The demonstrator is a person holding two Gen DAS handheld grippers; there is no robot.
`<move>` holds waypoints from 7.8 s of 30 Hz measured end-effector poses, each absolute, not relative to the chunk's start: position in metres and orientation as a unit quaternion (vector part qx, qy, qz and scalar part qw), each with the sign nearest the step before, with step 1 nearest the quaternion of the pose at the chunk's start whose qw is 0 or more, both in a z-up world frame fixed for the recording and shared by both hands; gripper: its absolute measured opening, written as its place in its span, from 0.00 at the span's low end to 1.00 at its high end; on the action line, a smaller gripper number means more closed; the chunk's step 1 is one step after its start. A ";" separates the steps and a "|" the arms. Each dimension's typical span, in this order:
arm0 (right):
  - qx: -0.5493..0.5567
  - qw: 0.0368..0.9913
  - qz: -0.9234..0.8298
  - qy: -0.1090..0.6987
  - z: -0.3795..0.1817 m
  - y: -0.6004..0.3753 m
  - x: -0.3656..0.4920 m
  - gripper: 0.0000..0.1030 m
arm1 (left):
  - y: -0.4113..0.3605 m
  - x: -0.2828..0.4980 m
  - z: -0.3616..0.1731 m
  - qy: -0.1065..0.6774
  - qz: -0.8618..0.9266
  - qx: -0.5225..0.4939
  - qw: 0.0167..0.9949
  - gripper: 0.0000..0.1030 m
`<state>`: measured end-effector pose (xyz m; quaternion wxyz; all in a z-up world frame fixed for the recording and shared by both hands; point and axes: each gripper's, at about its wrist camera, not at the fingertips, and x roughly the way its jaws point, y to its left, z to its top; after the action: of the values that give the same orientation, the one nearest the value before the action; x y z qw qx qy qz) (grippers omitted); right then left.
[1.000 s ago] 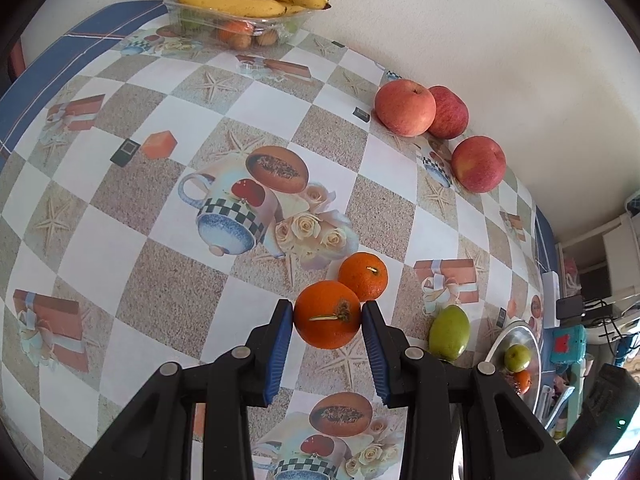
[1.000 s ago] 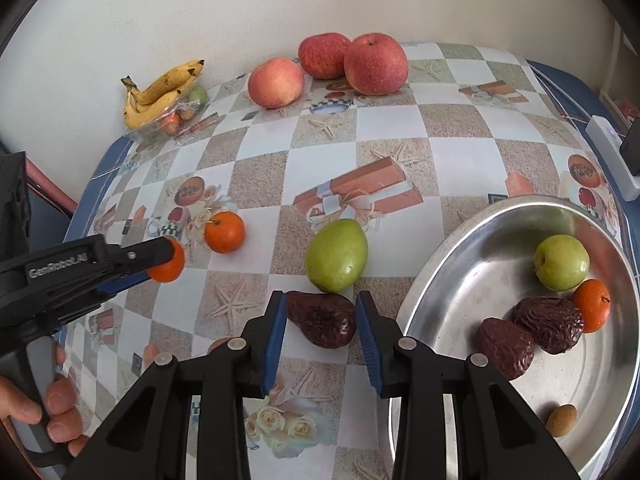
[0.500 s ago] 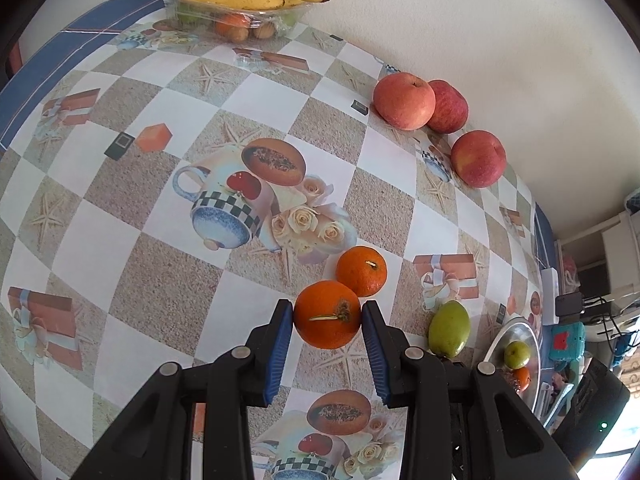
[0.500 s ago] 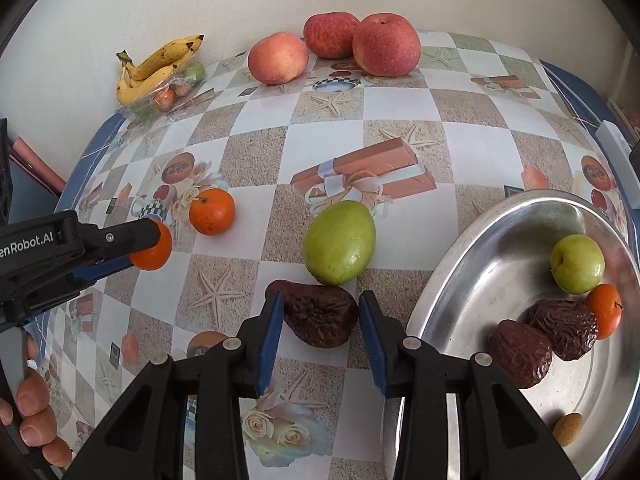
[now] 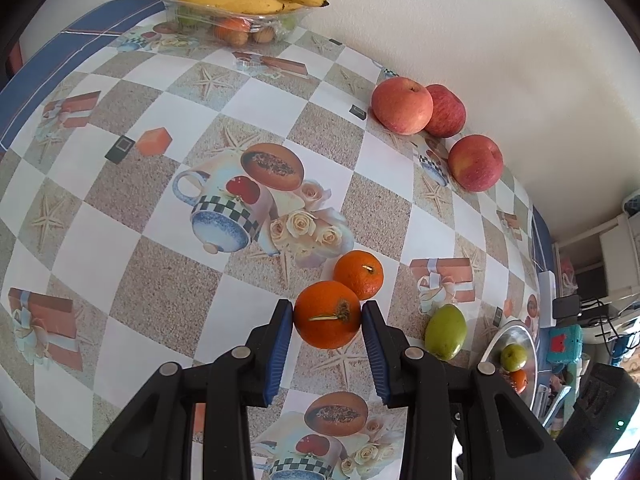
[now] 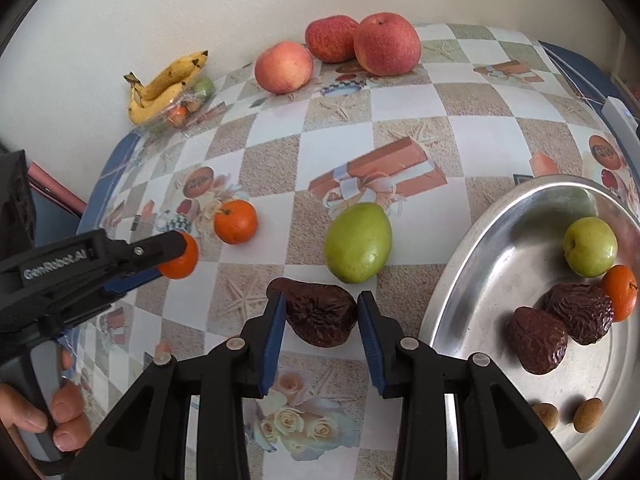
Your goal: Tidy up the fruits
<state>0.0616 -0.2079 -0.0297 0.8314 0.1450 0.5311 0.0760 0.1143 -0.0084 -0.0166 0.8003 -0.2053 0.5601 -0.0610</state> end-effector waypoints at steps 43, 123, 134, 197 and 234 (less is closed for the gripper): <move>0.230 0.838 -0.180 0.461 0.012 -0.376 -0.008 0.37 | -0.185 0.044 -0.001 0.562 -0.277 -0.041 0.778 0.37; 0.110 0.850 0.025 0.514 -0.018 -0.215 0.074 0.40 | -0.063 0.127 -0.022 0.556 -0.137 -0.139 0.808 0.36; 0.133 0.862 -0.014 0.489 0.011 -0.250 0.034 0.40 | -0.108 0.091 0.003 0.540 -0.202 -0.106 0.810 0.36; 0.124 0.858 -0.098 0.489 -0.010 -0.291 0.000 0.92 | -0.071 0.067 -0.018 0.506 0.023 0.059 0.860 1.00; 0.110 0.861 -0.061 0.493 0.011 -0.253 -0.061 0.92 | -0.032 -0.010 0.003 0.565 -0.013 0.041 0.824 1.00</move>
<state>-0.0613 -0.2535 0.0111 0.8607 0.1101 0.4933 -0.0614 -0.0105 -0.0323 0.0026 0.8238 0.0408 0.5653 -0.0133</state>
